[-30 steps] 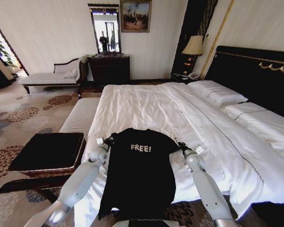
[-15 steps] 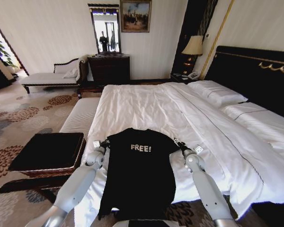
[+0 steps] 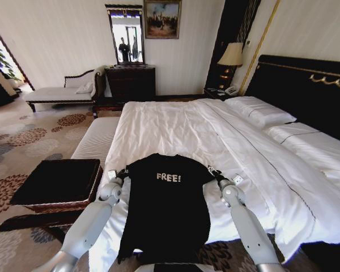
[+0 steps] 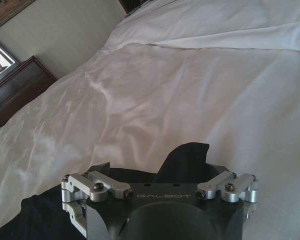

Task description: Fold the clothes on the bed and place them into the basket.

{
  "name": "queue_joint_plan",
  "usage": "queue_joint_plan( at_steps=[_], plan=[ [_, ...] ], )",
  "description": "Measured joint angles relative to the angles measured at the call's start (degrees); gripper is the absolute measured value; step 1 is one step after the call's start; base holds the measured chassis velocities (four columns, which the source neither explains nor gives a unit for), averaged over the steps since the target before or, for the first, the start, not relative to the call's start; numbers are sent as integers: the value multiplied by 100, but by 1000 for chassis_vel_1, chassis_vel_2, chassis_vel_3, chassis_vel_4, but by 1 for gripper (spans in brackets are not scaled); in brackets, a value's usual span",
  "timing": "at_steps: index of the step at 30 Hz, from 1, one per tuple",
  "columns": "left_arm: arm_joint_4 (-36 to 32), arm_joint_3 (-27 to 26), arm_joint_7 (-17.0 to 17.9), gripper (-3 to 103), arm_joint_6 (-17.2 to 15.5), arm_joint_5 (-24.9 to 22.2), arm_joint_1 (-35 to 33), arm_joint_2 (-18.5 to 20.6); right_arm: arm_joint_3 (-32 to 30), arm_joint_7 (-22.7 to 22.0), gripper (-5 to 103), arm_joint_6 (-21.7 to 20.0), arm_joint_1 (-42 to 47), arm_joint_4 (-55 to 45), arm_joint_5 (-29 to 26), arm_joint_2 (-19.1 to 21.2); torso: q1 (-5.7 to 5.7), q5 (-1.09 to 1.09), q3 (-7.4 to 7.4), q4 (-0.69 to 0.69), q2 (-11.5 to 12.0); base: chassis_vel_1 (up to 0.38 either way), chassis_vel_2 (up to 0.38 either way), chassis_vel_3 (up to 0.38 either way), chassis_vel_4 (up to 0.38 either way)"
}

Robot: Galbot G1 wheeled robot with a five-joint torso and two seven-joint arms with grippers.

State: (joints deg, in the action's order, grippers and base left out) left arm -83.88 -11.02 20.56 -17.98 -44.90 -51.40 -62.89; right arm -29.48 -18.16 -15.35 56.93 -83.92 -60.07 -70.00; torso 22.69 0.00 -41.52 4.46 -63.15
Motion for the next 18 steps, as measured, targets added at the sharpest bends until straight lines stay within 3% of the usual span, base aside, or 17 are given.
queue_joint_plan(
  at_steps=[5, 8, 10, 12, 14, 18],
  plan=[
    [-343, -279, 65, 41, -28, 6, -306, 51, -7, -33, 100, 0, 26, -3, -105, -67, 0, 0, 0, 1, 0, 0, 0, 0, 0],
    [-890, -509, 78, 57, -67, 1, -756, 177, -37, -50, 100, 0, 66, -74, -217, -79, 0, 0, 0, -2, 0, 0, 0, 0, 0],
    [-1044, -576, 54, 57, -35, 103, -909, 215, -56, -51, 100, 0, 97, -122, -293, -68, 0, 0, 0, -2, 0, 0, 0, 0, 0],
    [-1366, -717, 3, 74, 49, 315, -1241, 259, -142, -49, 100, -5, 215, -244, -469, -41, 0, 0, 0, -3, -1, 0, 0, 0, 0],
    [-1427, -743, -6, 74, 62, 334, -1304, 258, -171, -42, 100, -5, 255, -274, -480, -32, 0, 0, 0, -2, -1, 0, 0, 0, 0],
    [-2058, -941, -36, 90, 115, 413, -1780, 129, -316, -21, 100, -13, 444, -382, -589, -30, 0, 1, 1, 3, 0, 0, 0, 0, 0]
  ],
)
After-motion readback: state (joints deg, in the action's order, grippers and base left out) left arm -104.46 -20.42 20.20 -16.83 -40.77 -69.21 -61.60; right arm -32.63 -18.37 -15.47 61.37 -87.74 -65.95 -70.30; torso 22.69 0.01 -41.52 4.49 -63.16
